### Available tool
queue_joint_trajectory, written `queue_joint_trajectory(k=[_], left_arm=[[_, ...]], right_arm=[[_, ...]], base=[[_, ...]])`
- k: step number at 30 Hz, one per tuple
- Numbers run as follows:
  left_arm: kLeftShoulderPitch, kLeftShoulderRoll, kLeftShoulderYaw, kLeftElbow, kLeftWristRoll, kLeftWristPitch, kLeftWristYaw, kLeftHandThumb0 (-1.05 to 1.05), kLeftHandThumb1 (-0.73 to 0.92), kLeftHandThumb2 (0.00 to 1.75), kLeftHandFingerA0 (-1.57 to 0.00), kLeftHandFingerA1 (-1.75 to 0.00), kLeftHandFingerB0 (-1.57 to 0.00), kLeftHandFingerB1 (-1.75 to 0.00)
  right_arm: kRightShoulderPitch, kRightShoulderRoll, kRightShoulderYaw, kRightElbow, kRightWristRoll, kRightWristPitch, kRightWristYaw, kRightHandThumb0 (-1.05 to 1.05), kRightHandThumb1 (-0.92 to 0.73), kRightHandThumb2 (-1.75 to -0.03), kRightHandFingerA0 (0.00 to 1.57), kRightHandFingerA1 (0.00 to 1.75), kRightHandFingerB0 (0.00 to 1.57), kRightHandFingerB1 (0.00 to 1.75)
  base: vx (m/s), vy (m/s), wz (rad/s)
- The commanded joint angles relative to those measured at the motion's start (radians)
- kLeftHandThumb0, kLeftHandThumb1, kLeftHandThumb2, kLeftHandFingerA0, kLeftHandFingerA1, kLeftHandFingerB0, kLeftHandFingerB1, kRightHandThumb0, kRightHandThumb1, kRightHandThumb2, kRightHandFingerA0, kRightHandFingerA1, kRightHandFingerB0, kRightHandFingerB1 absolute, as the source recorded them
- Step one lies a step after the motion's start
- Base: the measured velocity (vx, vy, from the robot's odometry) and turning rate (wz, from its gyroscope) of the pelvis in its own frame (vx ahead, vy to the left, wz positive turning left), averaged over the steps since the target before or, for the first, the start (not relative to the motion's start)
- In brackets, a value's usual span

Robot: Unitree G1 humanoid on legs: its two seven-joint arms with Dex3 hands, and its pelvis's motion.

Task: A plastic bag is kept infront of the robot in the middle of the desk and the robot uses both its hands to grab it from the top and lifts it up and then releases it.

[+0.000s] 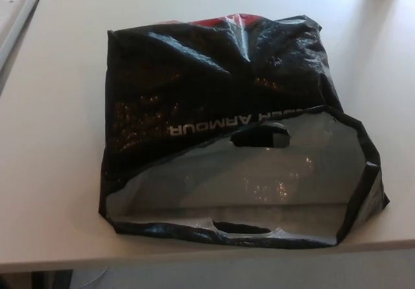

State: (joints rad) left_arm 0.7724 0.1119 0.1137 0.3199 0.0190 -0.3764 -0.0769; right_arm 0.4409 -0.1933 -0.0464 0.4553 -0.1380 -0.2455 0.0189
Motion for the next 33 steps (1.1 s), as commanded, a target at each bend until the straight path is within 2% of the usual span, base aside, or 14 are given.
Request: queue_joint_trajectory(k=[1,7,8,11,12,13,14,15,19,26,27,28,29,33], left_arm=[[0.261,-0.018,0.103,-0.348,-0.159,-0.632,-0.028,-0.42,0.39,0.71,-0.7,-0.67,-0.44,-0.49],[0.275,-0.025,0.095,-0.369,-0.171,-0.619,-0.038,-0.38,0.39,0.65,-0.57,-0.49,-0.37,-0.43],[0.277,-0.029,0.102,-0.373,-0.163,-0.62,-0.03,-0.4,0.38,0.67,-0.52,-0.48,-0.34,-0.43],[0.25,-0.028,0.117,-0.325,-0.149,-0.678,-0.022,-0.4,0.41,0.66,-0.5,-0.46,-0.32,-0.4],[0.244,-0.03,0.126,-0.317,-0.133,-0.689,-0.014,-0.33,0.5,0.56,-0.54,-0.37,-0.36,-0.32],[0.244,-0.031,0.128,-0.315,-0.13,-0.691,-0.013,-0.33,0.5,0.56,-0.54,-0.37,-0.36,-0.32],[0.244,-0.04,0.129,-0.312,-0.135,-0.703,-0.01,-0.42,0.42,0.68,-0.47,-0.46,-0.31,-0.4],[0.248,-0.051,0.127,-0.32,-0.14,-0.705,-0.005,-0.37,0.52,0.57,-0.5,-0.37,-0.35,-0.33],[0.215,-0.09,0.15,-0.333,-0.15,-0.789,0.023,-0.33,0.51,0.55,-0.46,-0.36,-0.31,-0.31],[0.208,-0.088,0.145,-0.407,-0.19,-0.79,0.01,-0.33,0.51,0.56,-0.45,-0.35,-0.3,-0.31],[0.209,-0.087,0.146,-0.434,-0.191,-0.78,0.01,-0.23,0.34,0.85,-0.31,-0.56,-0.13,-0.48],[0.21,-0.086,0.149,-0.456,-0.191,-0.771,0.01,-0.23,0.34,0.85,-0.31,-0.56,-0.13,-0.48],[0.214,-0.075,0.138,-0.482,-0.21,-0.752,0.0,-0.31,0.5,0.55,-0.41,-0.35,-0.22,-0.29],[0.171,-0.009,0.16,-0.609,-0.251,-0.634,-0.014,-0.29,0.47,0.55,-0.34,-0.33,-0.15,-0.28]], right_arm=[[0.133,-0.07,-0.074,-0.257,-0.114,-0.51,-0.135,-0.59,-0.4,-0.74,0.58,0.56,0.33,0.44],[0.164,-0.066,-0.094,-0.309,-0.122,-0.49,-0.141,-0.6,-0.39,-0.73,0.52,0.51,0.3,0.42],[0.169,-0.065,-0.096,-0.32,-0.122,-0.49,-0.138,-0.54,-0.47,-0.55,0.53,0.4,0.32,0.32],[0.17,-0.062,-0.108,-0.334,-0.124,-0.49,-0.145,-0.55,-0.49,-0.55,0.42,0.38,0.23,0.3],[0.158,-0.064,-0.116,-0.323,-0.131,-0.507,-0.157,-0.59,-0.43,-0.72,0.27,0.46,0.09,0.36],[0.155,-0.065,-0.119,-0.32,-0.131,-0.511,-0.158,-0.59,-0.43,-0.72,0.27,0.46,0.09,0.36],[0.136,-0.069,-0.13,-0.294,-0.116,-0.531,-0.158,-0.6,-0.41,-0.71,0.3,0.45,0.12,0.36],[0.125,-0.072,-0.136,-0.286,-0.108,-0.54,-0.157,-0.59,-0.41,-0.71,0.29,0.46,0.1,0.36],[0.078,-0.078,-0.167,-0.345,-0.056,-0.486,-0.128,-0.61,-0.41,-0.71,0.3,0.44,0.1,0.36],[-0.015,-0.081,-0.213,-0.398,-0.044,-0.458,-0.135,-0.59,-0.39,-0.7,0.2,0.47,0.02,0.36],[-0.038,-0.076,-0.214,-0.399,-0.031,-0.453,-0.134,-0.61,-0.4,-0.68,0.1,0.51,0.0,0.31],[-0.052,-0.073,-0.214,-0.413,-0.023,-0.434,-0.129,-0.61,-0.4,-0.68,0.1,0.51,0.0,0.31],[-0.068,-0.069,-0.214,-0.427,-0.003,-0.415,-0.116,-0.57,-0.44,-0.57,0.1,0.51,0.0,0.21],[-0.158,-0.073,-0.218,-0.399,-0.02,-0.41,-0.121,-0.66,-0.48,-0.55,0.08,0.56,0.0,0.1]], base=[[0.0,0.0,0.0],[0.0,0.0,0.0],[0.0,0.0,0.0],[0.0,0.0,0.0],[0.0,0.0,0.0],[0.0,0.0,0.0],[0.0,0.0,0.0],[0.0,0.0,0.0],[0.0,0.0,0.0],[0.0,0.0,0.0],[0.0,0.0,0.0],[0.0,0.0,0.0],[0.0,0.0,0.0],[0.0,0.0,0.0]])
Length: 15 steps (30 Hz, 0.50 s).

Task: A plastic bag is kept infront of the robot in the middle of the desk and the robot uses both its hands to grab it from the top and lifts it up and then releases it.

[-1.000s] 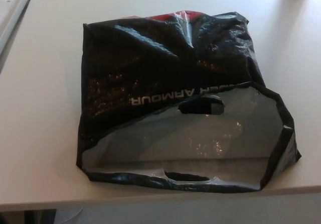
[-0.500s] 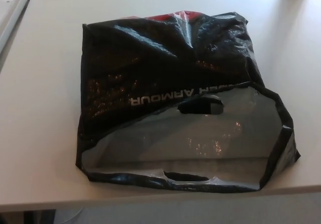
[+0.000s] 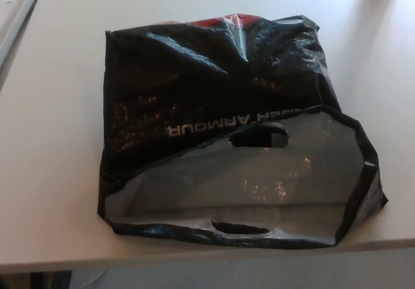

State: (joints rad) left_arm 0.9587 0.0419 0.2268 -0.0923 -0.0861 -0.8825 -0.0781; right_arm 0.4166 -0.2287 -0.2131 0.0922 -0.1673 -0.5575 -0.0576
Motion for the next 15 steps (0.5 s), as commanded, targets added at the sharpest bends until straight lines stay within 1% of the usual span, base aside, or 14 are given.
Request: queue_joint_trajectory(k=[1,2,3,4,5,6,7,8,10,11,12,13,14,15], left_arm=[[-0.017,0.063,0.049,-0.203,-0.148,-0.12,-0.013,-0.29,0.47,0.55,-0.34,-0.33,-0.15,-0.28],[-0.041,0.072,0.064,-0.223,-0.148,-0.088,-0.011,-0.31,0.47,0.55,-0.35,-0.33,-0.17,-0.28],[-0.077,0.085,0.087,-0.237,-0.135,-0.062,-0.004,-0.31,0.47,0.55,-0.31,-0.34,-0.15,-0.28],[-0.117,0.098,0.114,-0.25,-0.117,-0.037,0.003,-0.31,0.47,0.55,-0.31,-0.34,-0.15,-0.28],[-0.132,0.1,0.121,-0.251,-0.115,-0.029,0.004,-0.3,0.46,0.55,-0.32,-0.34,-0.16,-0.28],[-0.169,0.108,0.139,-0.251,-0.107,-0.01,0.006,-0.3,0.47,0.55,-0.31,-0.35,-0.14,-0.27],[-0.189,0.111,0.148,-0.25,-0.101,-0.002,0.006,-0.3,0.47,0.55,-0.31,-0.35,-0.14,-0.27],[-0.233,0.129,0.157,-0.257,-0.095,0.035,0.007,-0.31,0.46,0.55,-0.31,-0.34,-0.14,-0.27],[-0.255,0.133,0.164,-0.268,-0.097,0.065,0.003,-0.31,0.46,0.54,-0.31,-0.35,-0.14,-0.27],[-0.272,0.134,0.166,-0.274,-0.096,0.08,0.004,-0.32,0.45,0.54,-0.32,-0.35,-0.14,-0.27],[-0.275,0.143,0.16,-0.279,-0.111,0.09,-0.005,-0.38,0.37,0.6,-0.26,-0.4,-0.1,-0.32],[-0.279,0.15,0.155,-0.283,-0.126,0.1,-0.014,-0.37,0.37,0.6,-0.26,-0.4,-0.1,-0.32],[-0.296,0.161,0.149,-0.274,-0.138,0.101,-0.025,-0.37,0.37,0.6,-0.25,-0.39,-0.09,-0.32],[-0.313,0.168,0.149,-0.258,-0.138,0.091,-0.034,-0.37,0.37,0.6,-0.25,-0.39,-0.09,-0.32]], right_arm=[[-0.139,-0.039,-0.052,-0.031,0.01,-0.101,-0.042,-0.66,-0.48,-0.55,0.08,0.56,0.0,0.1],[-0.158,-0.048,-0.054,-0.024,0.003,-0.096,-0.036,-0.67,-0.48,-0.54,0.06,0.6,0.0,0.07],[-0.178,-0.061,-0.056,-0.017,-0.016,-0.085,-0.035,-0.72,-0.49,-0.55,0.01,0.64,0.0,0.0],[-0.198,-0.075,-0.058,-0.007,-0.039,-0.072,-0.036,-0.72,-0.49,-0.55,0.01,0.64,0.0,0.0],[-0.203,-0.08,-0.059,-0.003,-0.052,-0.071,-0.04,-0.78,-0.5,-0.55,0.08,0.61,0.0,0.0],[-0.219,-0.095,-0.061,0.011,-0.081,-0.069,-0.053,-0.84,-0.47,-0.56,0.04,0.58,0.0,0.0],[-0.229,-0.105,-0.062,0.022,-0.094,-0.07,-0.059,-0.84,-0.47,-0.56,0.04,0.58,0.0,0.0],[-0.255,-0.128,-0.062,0.039,-0.099,-0.063,-0.051,-0.84,-0.47,-0.57,0.0,0.57,0.0,0.0],[-0.266,-0.143,-0.059,0.046,-0.098,-0.053,-0.044,-0.82,-0.48,-0.57,0.01,0.56,0.0,0.0],[-0.278,-0.158,-0.058,0.06,-0.106,-0.057,-0.046,-0.86,-0.52,-0.59,0.0,0.55,0.0,0.0],[-0.286,-0.171,-0.058,0.069,-0.113,-0.057,-0.045,-0.87,-0.52,-0.6,0.0,0.55,0.0,0.0],[-0.296,-0.18,-0.057,0.08,-0.117,-0.058,-0.047,-0.84,-0.49,-0.59,0.02,0.59,0.0,0.0],[-0.316,-0.192,-0.056,0.099,-0.111,-0.051,-0.043,-0.9,-0.47,-0.58,0.03,0.62,0.0,0.0],[-0.333,-0.201,-0.054,0.113,-0.098,-0.04,-0.033,-0.9,-0.47,-0.58,0.03,0.62,0.0,0.0]], base=[[0.0,0.0,0.0],[0.0,0.0,0.0],[0.0,0.0,0.0],[0.0,0.0,0.0],[0.0,0.0,0.0],[0.0,0.0,0.0],[0.0,0.0,0.0],[0.0,0.0,0.0],[0.0,0.0,0.0],[0.0,0.0,0.0],[0.0,0.0,0.0],[0.0,0.0,0.0],[0.0,0.0,0.0],[0.0,0.0,0.0]])
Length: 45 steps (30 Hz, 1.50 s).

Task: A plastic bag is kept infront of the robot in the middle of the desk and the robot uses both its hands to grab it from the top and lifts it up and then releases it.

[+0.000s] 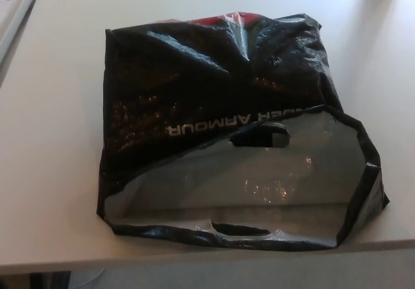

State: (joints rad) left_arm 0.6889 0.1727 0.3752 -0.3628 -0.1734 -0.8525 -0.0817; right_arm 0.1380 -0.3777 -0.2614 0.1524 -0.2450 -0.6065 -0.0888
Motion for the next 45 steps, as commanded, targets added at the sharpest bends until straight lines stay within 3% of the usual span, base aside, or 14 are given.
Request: queue_joint_trajectory(k=[1,2,5,6,7,8,9,11,12,13,27,38,39,45], left_arm=[[-0.043,0.046,0.002,0.013,-0.054,0.074,-0.037,-0.4,0.37,0.61,-0.25,-0.39,-0.09,-0.31],[-0.059,0.063,-0.004,0.017,-0.069,0.096,-0.047,-0.4,0.35,0.61,-0.23,-0.4,-0.09,-0.28],[-0.076,0.103,-0.013,0.027,-0.109,0.149,-0.078,-0.41,0.34,0.62,-0.2,-0.4,-0.09,-0.24],[-0.078,0.137,-0.024,0.028,-0.144,0.196,-0.106,-0.26,0.31,0.85,0.0,-0.47,-0.01,-0.5],[-0.078,0.149,-0.028,0.026,-0.157,0.215,-0.115,-0.26,0.31,0.85,0.0,-0.47,-0.01,-0.5],[-0.087,0.171,-0.025,0.032,-0.161,0.232,-0.127,-0.27,0.31,0.85,-0.01,-0.47,-0.01,-0.51],[-0.109,0.189,-0.028,0.061,-0.158,0.236,-0.144,-0.4,0.42,0.55,-0.26,-0.35,-0.08,-0.23],[-0.163,0.212,-0.034,0.131,-0.143,0.249,-0.16,-0.51,0.35,0.65,-0.26,-0.4,-0.06,-0.3],[-0.173,0.22,-0.033,0.151,-0.141,0.248,-0.168,-0.51,0.35,0.65,-0.26,-0.4,-0.06,-0.3],[-0.195,0.224,-0.038,0.178,-0.131,0.239,-0.175,-0.51,0.35,0.64,-0.27,-0.41,-0.06,-0.32],[-0.364,0.241,-0.125,0.457,-0.02,0.164,-0.252,-0.44,0.41,0.55,-0.28,-0.35,-0.08,-0.23],[-0.453,0.235,-0.216,0.467,0.068,0.239,-0.241,-0.51,0.34,0.67,-0.18,-0.42,-0.06,-0.24],[-0.462,0.231,-0.226,0.465,0.06,0.25,-0.245,-0.46,0.41,0.53,-0.24,-0.32,-0.05,-0.28],[-0.49,0.22,-0.254,0.474,0.093,0.252,-0.234,-0.49,0.42,0.53,-0.26,-0.33,-0.07,-0.28]], right_arm=[[-0.065,-0.062,-0.005,0.066,-0.026,0.008,-0.002,-0.85,-0.53,-0.85,0.04,0.56,0.0,0.37],[-0.086,-0.072,-0.005,0.09,-0.027,0.005,-0.006,-0.99,-0.49,-0.62,0.03,0.6,0.0,0.0],[-0.119,-0.092,0.0,0.135,-0.021,0.002,-0.001,-1.02,-0.52,-0.65,0.03,0.61,0.0,0.0],[-0.135,-0.106,0.001,0.161,-0.027,-0.005,-0.005,-1.03,-0.54,-0.68,0.02,0.6,0.0,0.0],[-0.141,-0.112,0.001,0.171,-0.029,-0.009,-0.007,-1.03,-0.54,-0.68,0.02,0.6,0.0,0.0],[-0.153,-0.126,0.008,0.182,-0.057,-0.002,-0.015,-1.04,-0.63,-0.99,0.03,0.54,0.0,0.33],[-0.159,-0.141,0.012,0.188,-0.052,0.014,0.006,-1.05,-0.63,-1.0,0.0,0.53,0.0,0.36],[-0.182,-0.184,0.032,0.216,-0.092,0.01,0.007,-1.05,-0.59,-1.03,0.0,0.46,0.0,0.38],[-0.191,-0.196,0.042,0.228,-0.11,0.004,-0.004,-1.05,-0.59,-1.03,0.0,0.46,0.0,0.38],[-0.197,-0.211,0.048,0.239,-0.121,-0.002,-0.01,-1.05,-0.71,-0.65,0.0,0.54,0.0,0.0],[-0.249,-0.333,0.136,0.387,-0.206,-0.123,-0.086,-1.05,-0.76,-0.68,0.0,0.66,0.0,0.0],[-0.248,-0.317,0.148,0.356,-0.197,-0.141,-0.091,-1.05,-0.79,-0.68,0.0,0.58,0.0,0.0],[-0.247,-0.314,0.15,0.353,-0.193,-0.138,-0.087,-1.05,-0.77,-0.68,0.0,0.59,0.0,0.0],[-0.268,-0.273,0.172,0.347,-0.194,-0.121,-0.105,-1.05,-0.78,-0.68,0.0,0.58,0.0,0.0]], base=[[0.0,0.0,0.0],[0.0,0.0,0.0],[0.0,0.0,0.0],[0.0,0.0,0.0],[0.0,0.0,0.0],[0.0,0.0,0.0],[0.0,0.0,0.0],[0.0,0.0,0.0],[0.0,0.0,0.0],[0.0,0.0,0.0],[0.0,0.0,0.0],[0.0,0.0,0.0],[0.0,0.0,0.0],[0.0,0.0,0.0]])
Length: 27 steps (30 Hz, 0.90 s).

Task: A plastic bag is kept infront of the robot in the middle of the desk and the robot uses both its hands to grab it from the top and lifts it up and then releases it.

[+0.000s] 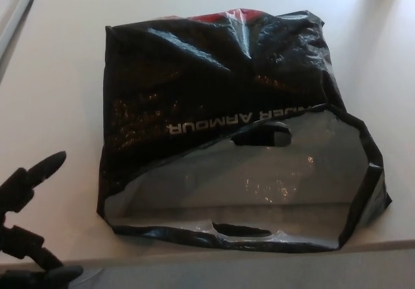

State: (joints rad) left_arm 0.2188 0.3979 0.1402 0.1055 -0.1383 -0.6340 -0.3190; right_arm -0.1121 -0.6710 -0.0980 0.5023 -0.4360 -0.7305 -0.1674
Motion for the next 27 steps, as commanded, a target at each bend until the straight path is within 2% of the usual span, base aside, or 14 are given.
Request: queue_joint_trajectory(k=[1,8,10,11,15,17,18,21,22,23,24,25,26,27], left_arm=[[-0.023,-0.012,-0.026,0.009,0.064,0.036,0.007,-0.48,0.4,0.55,-0.25,-0.33,-0.09,-0.26],[-0.042,-0.033,-0.041,0.033,0.089,0.035,0.02,-0.47,0.41,0.54,-0.27,-0.34,-0.08,-0.24],[-0.041,-0.039,-0.044,0.034,0.092,0.045,0.021,-0.53,0.35,0.69,-0.22,-0.43,-0.04,-0.28],[-0.036,-0.04,-0.043,0.035,0.097,0.044,0.024,-0.54,0.35,0.69,-0.23,-0.43,-0.05,-0.28],[-0.026,-0.038,-0.04,0.042,0.088,0.058,0.014,-0.48,0.43,0.55,-0.27,-0.34,-0.08,-0.24],[-0.023,-0.039,-0.036,0.061,0.066,0.047,0.002,-0.45,0.44,0.53,-0.28,-0.34,-0.07,-0.28],[-0.025,-0.037,-0.034,0.069,0.073,0.042,0.004,-0.47,0.44,0.53,-0.28,-0.34,-0.07,-0.27],[-0.012,-0.019,-0.036,0.056,0.087,0.091,-0.001,-0.55,0.45,0.55,-0.29,-0.33,-0.04,-0.24],[-0.008,-0.011,-0.037,0.046,0.093,0.114,-0.002,-0.59,0.45,0.55,-0.29,-0.33,-0.03,-0.24],[-0.007,-0.005,-0.037,0.036,0.097,0.131,-0.002,-0.59,0.45,0.55,-0.29,-0.33,-0.03,-0.24],[-0.006,-0.003,-0.037,0.03,0.09,0.136,-0.007,-0.59,0.45,0.54,-0.31,-0.33,-0.04,-0.24],[-0.005,-0.003,-0.037,0.028,0.088,0.138,-0.009,-0.59,0.45,0.54,-0.31,-0.33,-0.04,-0.24],[-0.001,0.001,-0.041,0.011,0.083,0.166,-0.015,-0.64,0.38,0.62,-0.27,-0.38,-0.06,-0.19],[0.0,0.003,-0.046,0.001,0.076,0.179,-0.024,-0.61,0.44,0.54,-0.31,-0.33,-0.03,-0.25]], right_arm=[[-0.027,0.029,0.013,0.004,0.0,0.005,-0.027,-1.05,-0.77,-0.69,0.0,0.6,0.0,0.0],[-0.073,0.068,0.036,0.03,-0.015,0.025,-0.046,-1.05,-0.79,-0.68,0.0,0.64,0.0,0.0],[-0.089,0.087,0.042,0.053,0.0,0.01,-0.05,-1.05,-0.77,-0.68,0.0,0.67,0.0,0.0],[-0.095,0.09,0.044,0.05,0.001,0.021,-0.044,-1.05,-0.68,-0.9,0.0,0.55,0.0,0.0],[-0.113,0.1,0.055,0.075,0.003,0.008,-0.043,-1.05,-0.67,-0.92,0.02,0.57,0.0,0.0],[-0.119,0.11,0.063,0.094,0.006,-0.003,-0.042,-1.05,-0.65,-0.9,0.02,0.57,0.0,0.0],[-0.121,0.111,0.067,0.096,0.002,0.003,-0.042,-1.05,-0.76,-0.67,0.0,0.71,0.0,0.0],[-0.125,0.122,0.077,0.107,-0.004,0.016,-0.043,-1.05,-0.75,-0.67,0.0,0.74,0.0,0.0],[-0.13,0.126,0.082,0.119,-0.01,0.011,-0.051,-1.05,-0.65,-0.88,0.02,0.6,0.0,0.0],[-0.136,0.128,0.085,0.133,-0.011,0.004,-0.055,-1.05,-0.65,-0.88,0.02,0.6,0.0,0.0],[-0.137,0.132,0.089,0.139,-0.012,0.006,-0.058,-1.05,-0.75,-0.67,0.0,0.73,0.0,0.0],[-0.137,0.133,0.09,0.141,-0.012,0.006,-0.059,-1.05,-0.75,-0.67,0.0,0.73,0.0,0.0],[-0.139,0.135,0.095,0.153,-0.012,0.005,-0.062,-1.05,-0.64,-0.87,0.01,0.63,0.0,0.0],[-0.14,0.137,0.099,0.17,-0.015,-0.003,-0.07,-1.05,-0.75,-0.66,0.0,0.78,0.0,0.0]], base=[[0.0,0.0,0.0],[0.0,0.0,0.0],[0.0,0.0,0.0],[0.0,0.0,0.0],[0.0,0.0,0.0],[0.0,0.0,0.0],[0.0,0.0,0.0],[0.0,0.0,0.0],[0.0,0.0,0.0],[0.0,0.0,0.0],[0.0,0.0,0.0],[0.0,0.0,0.0],[0.0,0.0,0.0],[0.0,0.0,0.0]])
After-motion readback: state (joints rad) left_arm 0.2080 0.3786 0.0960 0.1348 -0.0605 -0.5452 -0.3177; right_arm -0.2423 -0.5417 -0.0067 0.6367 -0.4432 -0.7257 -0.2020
